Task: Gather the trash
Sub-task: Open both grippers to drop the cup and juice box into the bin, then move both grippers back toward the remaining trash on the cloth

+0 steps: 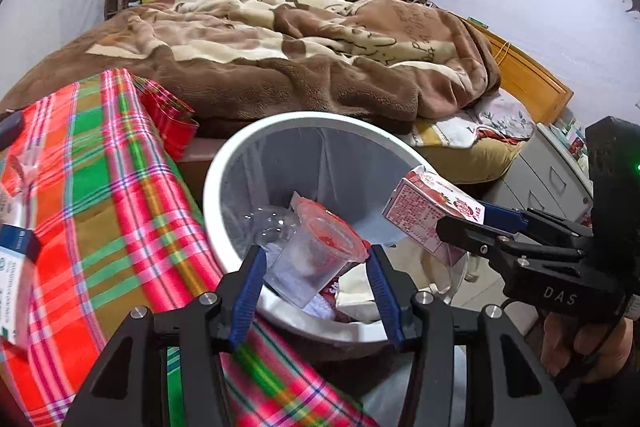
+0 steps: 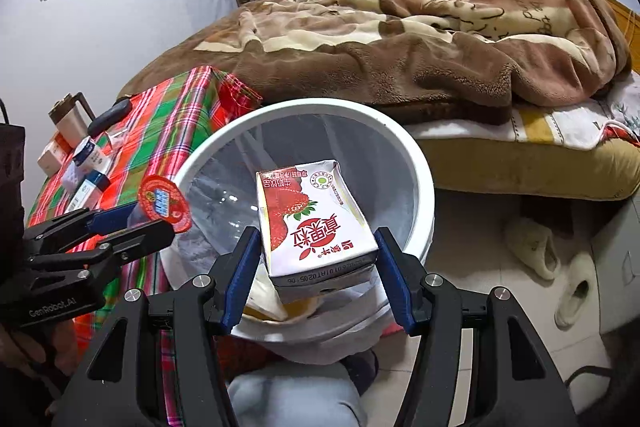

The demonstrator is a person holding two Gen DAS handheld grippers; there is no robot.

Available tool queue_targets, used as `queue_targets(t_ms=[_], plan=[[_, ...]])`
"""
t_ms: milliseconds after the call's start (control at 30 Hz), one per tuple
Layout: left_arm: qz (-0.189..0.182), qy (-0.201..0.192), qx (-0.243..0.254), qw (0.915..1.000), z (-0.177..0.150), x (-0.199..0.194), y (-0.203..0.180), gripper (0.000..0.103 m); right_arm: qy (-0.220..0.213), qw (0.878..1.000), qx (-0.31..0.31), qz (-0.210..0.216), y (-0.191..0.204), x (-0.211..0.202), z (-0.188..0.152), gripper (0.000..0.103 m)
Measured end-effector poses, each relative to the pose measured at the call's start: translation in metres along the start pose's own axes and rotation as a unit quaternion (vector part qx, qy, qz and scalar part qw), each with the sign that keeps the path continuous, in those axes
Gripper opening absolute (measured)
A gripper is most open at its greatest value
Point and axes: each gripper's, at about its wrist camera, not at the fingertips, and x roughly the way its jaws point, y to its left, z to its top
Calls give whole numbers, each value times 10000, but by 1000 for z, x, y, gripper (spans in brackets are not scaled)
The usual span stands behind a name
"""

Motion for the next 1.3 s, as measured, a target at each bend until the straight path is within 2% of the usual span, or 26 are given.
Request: queue_targets(t_ms=[300,433,533,833,1000,1100,1300], plan=[[-158,-65,-37,9998,4,11,2,52,-165,9998,38,80,-3,-2,3,60],[-170,-157,-57,9997,5,6,2,62,-276,9996,76,52,-5,-6,4,60],[-146,-228,-85,9996,5,-2,5,62,-370,9992,135,66,-6,-10,4,60],[230,-413,-103,9988,-5,-35,12,62,-375,9989,-10,286,10,-15,5,60],[449,-457,-174,9978,-17,-54,23,62,-370,9980,-126,495,27,-17,4,60],[416,-495,-226,9977,-26,-67,30,62,-355,9972,-217,625,38,-18,3,60],[739,-625,-443,9943,-44,-93,49,62,-307,9950,-437,842,64,-20,1,60]])
